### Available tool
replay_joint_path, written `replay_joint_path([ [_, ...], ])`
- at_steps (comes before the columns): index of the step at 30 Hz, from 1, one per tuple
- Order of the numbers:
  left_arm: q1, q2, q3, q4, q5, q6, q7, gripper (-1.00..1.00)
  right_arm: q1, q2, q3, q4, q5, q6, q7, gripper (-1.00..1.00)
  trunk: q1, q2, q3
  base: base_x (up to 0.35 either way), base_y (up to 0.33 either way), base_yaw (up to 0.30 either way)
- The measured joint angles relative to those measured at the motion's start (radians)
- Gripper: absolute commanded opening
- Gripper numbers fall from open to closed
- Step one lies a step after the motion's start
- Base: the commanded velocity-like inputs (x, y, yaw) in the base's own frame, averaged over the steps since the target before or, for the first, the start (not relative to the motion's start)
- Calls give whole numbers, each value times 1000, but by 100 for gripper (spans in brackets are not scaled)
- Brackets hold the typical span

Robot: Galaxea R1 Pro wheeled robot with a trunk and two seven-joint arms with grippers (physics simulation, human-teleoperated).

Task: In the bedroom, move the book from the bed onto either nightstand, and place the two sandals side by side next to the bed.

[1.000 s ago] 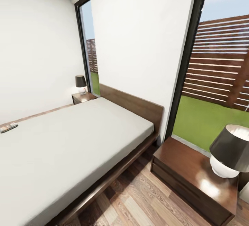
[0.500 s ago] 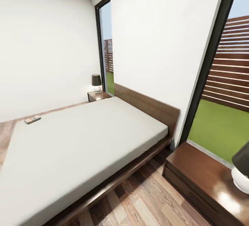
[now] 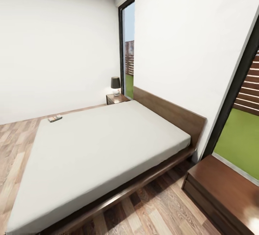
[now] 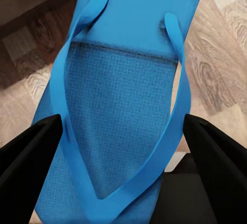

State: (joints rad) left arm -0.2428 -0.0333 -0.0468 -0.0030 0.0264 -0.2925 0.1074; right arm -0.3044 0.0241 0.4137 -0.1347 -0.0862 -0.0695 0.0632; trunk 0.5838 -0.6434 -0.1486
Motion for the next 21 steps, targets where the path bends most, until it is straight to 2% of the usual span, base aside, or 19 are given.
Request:
replay_joint_path([
  [21, 0, 0, 0, 0, 0, -6, 0, -100, 0, 1, 1, 0, 2, 0, 0, -100, 0, 0, 0, 0, 0, 285],
])
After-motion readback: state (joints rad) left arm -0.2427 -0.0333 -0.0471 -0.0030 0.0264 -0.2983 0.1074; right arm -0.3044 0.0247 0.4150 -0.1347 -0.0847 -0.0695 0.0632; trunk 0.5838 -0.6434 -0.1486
